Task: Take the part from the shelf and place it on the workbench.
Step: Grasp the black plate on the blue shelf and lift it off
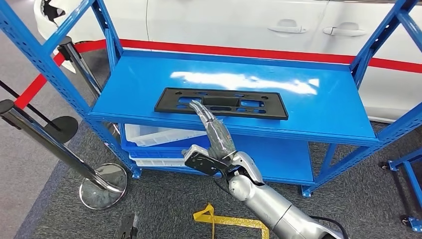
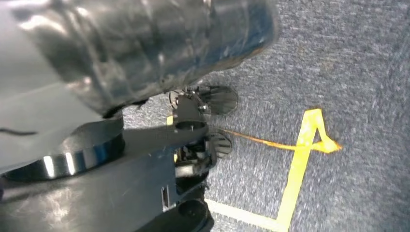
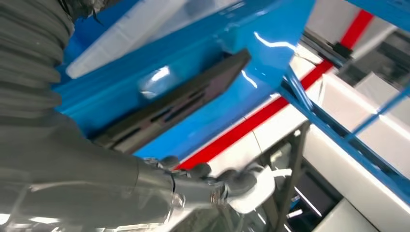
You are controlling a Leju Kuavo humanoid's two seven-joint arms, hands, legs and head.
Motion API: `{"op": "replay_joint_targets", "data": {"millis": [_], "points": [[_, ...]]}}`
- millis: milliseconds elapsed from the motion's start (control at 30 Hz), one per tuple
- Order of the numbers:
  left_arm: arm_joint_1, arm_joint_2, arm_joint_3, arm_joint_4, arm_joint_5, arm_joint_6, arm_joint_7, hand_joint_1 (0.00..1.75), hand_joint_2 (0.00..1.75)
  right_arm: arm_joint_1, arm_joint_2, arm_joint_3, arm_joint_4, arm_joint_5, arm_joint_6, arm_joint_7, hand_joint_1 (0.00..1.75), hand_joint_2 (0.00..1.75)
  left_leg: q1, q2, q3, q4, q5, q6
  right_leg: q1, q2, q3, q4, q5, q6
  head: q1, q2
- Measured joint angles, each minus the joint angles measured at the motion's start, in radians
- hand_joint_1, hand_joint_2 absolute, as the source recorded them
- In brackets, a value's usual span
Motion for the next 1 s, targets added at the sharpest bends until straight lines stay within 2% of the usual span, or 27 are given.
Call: {"op": "replay_joint_targets", "data": {"millis": [67,100,167,200,233,267,333,367,400,433,533,567,600,667,700,733,767,800,833,867,900,1000], "points": [[0.000,0.000,-0.002,0.000,0.000,-0.001,0.000,0.00,0.00,-0.001,-0.001,0.000,0.000,-0.007,0.000,-0.001,0.00,1.75,0.004,0.001,0.013,-0.008,-0.003,0.012,-0.001,-0.002,-0.014,0.038,-0.021,0.009,0.000,0.000],[-0.001,0.000,-0.003,0.000,0.000,-0.001,0.001,0.00,0.00,0.000,-0.001,0.000,0.000,-0.012,0.000,-0.001,0.00,1.75,0.005,0.001,0.019,-0.010,-0.006,0.017,-0.002,-0.003,-0.039,0.087,-0.041,0.013,0.000,0.000],[-0.002,0.000,-0.005,0.000,0.000,-0.002,0.002,0.00,0.00,0.004,-0.003,0.000,0.000,-0.020,0.000,-0.003,0.00,1.75,0.004,0.002,0.028,-0.009,-0.014,0.026,-0.003,-0.004,-0.115,0.218,-0.086,0.016,0.001,0.000],[-0.001,0.000,-0.006,0.000,0.000,-0.002,0.002,0.00,0.00,0.007,-0.005,0.000,0.000,-0.023,0.001,-0.003,0.00,1.75,0.003,0.002,0.033,-0.009,-0.019,0.027,-0.004,-0.004,-0.148,0.267,-0.093,0.017,0.001,0.000],[0.000,0.000,-0.007,0.000,0.000,-0.002,0.002,0.00,0.00,0.010,-0.007,0.000,0.000,-0.024,0.001,-0.003,0.00,1.75,0.003,0.002,0.039,-0.008,-0.025,0.027,-0.005,-0.004,-0.166,0.283,-0.081,0.018,0.001,0.000],[0.001,0.000,-0.007,0.000,0.001,-0.003,0.003,0.00,0.00,0.012,-0.008,0.000,0.000,-0.025,0.001,-0.003,0.00,1.75,0.003,0.001,0.047,-0.007,-0.032,0.026,-0.007,-0.005,-0.164,0.259,-0.050,0.018,0.001,0.000],[0.003,-0.001,-0.008,0.000,0.000,-0.003,0.002,0.00,0.00,0.012,-0.010,0.000,0.000,-0.026,0.001,-0.003,0.00,1.75,0.003,0.001,0.065,-0.004,-0.049,0.021,-0.008,-0.007,-0.115,0.136,0.031,0.015,0.000,0.000],[0.002,-0.001,-0.010,0.000,0.000,-0.003,0.002,0.00,0.00,0.011,-0.010,0.000,0.000,-0.026,0.001,-0.004,0.00,1.75,0.002,0.000,0.070,-0.001,-0.058,0.016,-0.007,-0.007,-0.088,0.076,0.052,0.013,0.000,0.000],[0.000,-0.001,-0.011,0.000,0.000,-0.003,0.002,0.00,0.00,0.011,-0.010,0.000,0.000,-0.026,0.002,-0.004,0.00,1.75,0.000,0.000,0.073,0.000,-0.064,0.011,-0.006,-0.007,-0.070,0.039,0.058,0.009,0.000,0.000],[-0.001,-0.002,-0.012,0.000,0.000,-0.003,0.002,0.00,0.00,0.012,-0.011,0.000,0.000,-0.026,0.002,-0.004,0.00,1.75,-0.001,0.000,0.073,0.000,-0.068,0.005,-0.003,-0.006,-0.063,0.027,0.049,0.004,-0.001,0.000],[-0.002,-0.002,-0.014,0.000,-0.001,-0.003,0.002,0.00,0.00,0.012,-0.013,0.000,-0.002,-0.027,0.002,-0.004,0.00,1.75,0.001,0.002,0.076,0.003,-0.081,-0.010,-0.003,-0.001,-0.051,0.015,0.038,-0.013,-0.004,0.000],[-0.003,-0.002,-0.014,0.000,-0.001,-0.004,0.002,0.00,0.00,0.011,-0.014,0.000,-0.002,-0.027,0.003,-0.005,0.00,1.75,0.002,0.003,0.067,0.025,-0.092,-0.014,-0.005,-0.002,-0.043,0.011,0.034,-0.019,-0.006,0.000],[-0.003,-0.002,-0.014,0.000,-0.001,-0.006,0.002,0.00,0.00,0.010,-0.014,0.000,-0.003,-0.027,0.006,-0.006,0.00,1.75,0.003,0.003,0.047,0.067,-0.108,-0.018,-0.006,-0.003,-0.033,0.007,0.030,-0.025,-0.007,0.000],[-0.003,-0.002,-0.015,0.000,-0.002,-0.012,0.002,0.00,0.00,0.011,-0.015,0.000,-0.003,-0.031,0.020,-0.009,0.00,1.75,0.003,0.003,-0.033,0.200,-0.145,-0.023,-0.004,-0.004,-0.017,0.004,0.018,-0.032,-0.010,0.000],[-0.002,-0.002,-0.015,0.000,-0.002,-0.014,0.002,0.00,0.00,0.013,-0.016,0.000,-0.003,-0.034,0.028,-0.011,0.00,1.75,0.003,0.003,-0.076,0.257,-0.153,-0.024,-0.003,-0.004,-0.010,0.004,0.012,-0.034,-0.009,0.000],[0.000,-0.002,-0.015,0.000,-0.002,-0.014,0.003,0.00,0.00,0.016,-0.016,0.000,-0.003,-0.038,0.034,-0.014,0.00,1.75,0.004,0.003,-0.107,0.288,-0.144,-0.025,-0.001,-0.003,-0.002,0.004,0.005,-0.034,-0.010,0.000],[0.001,-0.002,-0.016,0.000,-0.002,-0.014,0.003,0.00,0.00,0.018,-0.017,0.000,-0.003,-0.041,0.038,-0.016,0.00,1.75,0.004,0.003,-0.118,0.278,-0.114,-0.023,0.000,-0.001,0.009,0.004,-0.003,-0.034,-0.009,0.000],[0.002,-0.003,-0.016,0.000,-0.002,-0.013,0.003,0.00,0.00,0.019,-0.017,0.000,-0.004,-0.042,0.040,-0.017,0.00,1.75,0.003,0.003,-0.109,0.231,-0.068,-0.020,0.001,0.001,0.021,0.004,-0.012,-0.033,-0.010,0.000],[0.002,-0.003,-0.016,0.000,-0.002,-0.013,0.003,0.00,0.00,0.020,-0.017,0.000,-0.005,-0.043,0.041,-0.018,0.00,1.75,0.003,0.003,-0.090,0.161,-0.019,-0.015,0.002,0.002,0.034,0.003,-0.021,-0.032,-0.010,0.000],[0.001,-0.003,-0.016,0.000,-0.002,-0.013,0.003,0.00,0.00,0.019,-0.018,0.000,-0.007,-0.043,0.041,-0.019,0.00,1.75,-0.001,0.003,-0.066,0.100,0.016,-0.009,0.003,0.003,0.043,0.003,-0.030,-0.029,-0.008,0.000],[0.000,-0.003,-0.016,0.000,-0.002,-0.013,0.003,0.00,0.00,0.019,-0.018,0.000,-0.009,-0.043,0.041,-0.019,0.00,1.75,-0.004,0.003,-0.044,0.050,0.031,-0.002,0.004,0.005,0.049,0.002,-0.038,-0.024,-0.008,0.000],[-0.002,-0.003,-0.017,0.000,-0.002,-0.012,0.002,0.00,0.00,0.020,-0.019,0.000,-0.014,-0.044,0.041,-0.019,0.00,1.75,-0.013,0.002,-0.013,0.001,0.012,0.014,0.002,0.004,0.059,0.001,-0.043,-0.007,-0.007,0.000]]}}
